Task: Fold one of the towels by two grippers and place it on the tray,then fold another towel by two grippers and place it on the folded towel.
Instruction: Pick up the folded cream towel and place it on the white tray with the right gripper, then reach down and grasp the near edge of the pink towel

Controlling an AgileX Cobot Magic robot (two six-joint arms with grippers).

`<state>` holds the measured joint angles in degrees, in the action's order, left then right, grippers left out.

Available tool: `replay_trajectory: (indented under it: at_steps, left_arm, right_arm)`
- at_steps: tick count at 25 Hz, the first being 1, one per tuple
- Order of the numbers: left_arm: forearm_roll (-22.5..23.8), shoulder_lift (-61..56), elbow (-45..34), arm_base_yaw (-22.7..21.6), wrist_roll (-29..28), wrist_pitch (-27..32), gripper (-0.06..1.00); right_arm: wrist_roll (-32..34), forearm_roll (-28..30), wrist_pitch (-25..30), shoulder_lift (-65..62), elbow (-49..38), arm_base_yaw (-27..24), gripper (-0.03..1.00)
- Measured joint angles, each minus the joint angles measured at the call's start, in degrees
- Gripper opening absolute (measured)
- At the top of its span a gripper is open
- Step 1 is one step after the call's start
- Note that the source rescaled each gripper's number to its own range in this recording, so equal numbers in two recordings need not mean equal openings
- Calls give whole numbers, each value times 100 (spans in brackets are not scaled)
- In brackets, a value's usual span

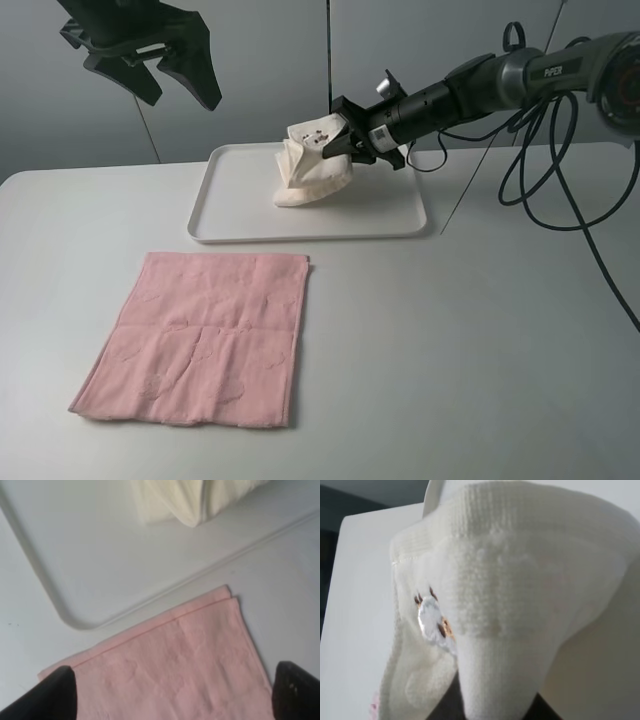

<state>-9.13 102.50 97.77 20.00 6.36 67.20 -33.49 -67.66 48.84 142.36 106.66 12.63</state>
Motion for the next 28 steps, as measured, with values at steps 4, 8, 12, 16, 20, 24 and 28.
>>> replay_trajectory:
  at_steps: [4,8,12,16,20,24,28]
  left_arm:
    - [0,0,0,0,11,0,99]
    - [0,0,0,0,11,0,99]
    - [0,0,0,0,11,0,99]
    - [0,0,0,0,11,0,99]
    - [0,0,0,0,11,0,99]
    - [0,0,0,0,11,0,99]
    - [0,0,0,0,11,0,99]
  right_arm:
    - [0,115,-80,158,9,0,13]
    - [46,156,-215,213,9,0,13]
    - [70,216,-318,227,9,0,32]
    - [70,216,-341,227,9,0,69]
    - [96,216,-247,227,9,0,97]
    - [-16,321,-126,172,9,0,100]
    - [2,1033,-115,-170,9,0,100]
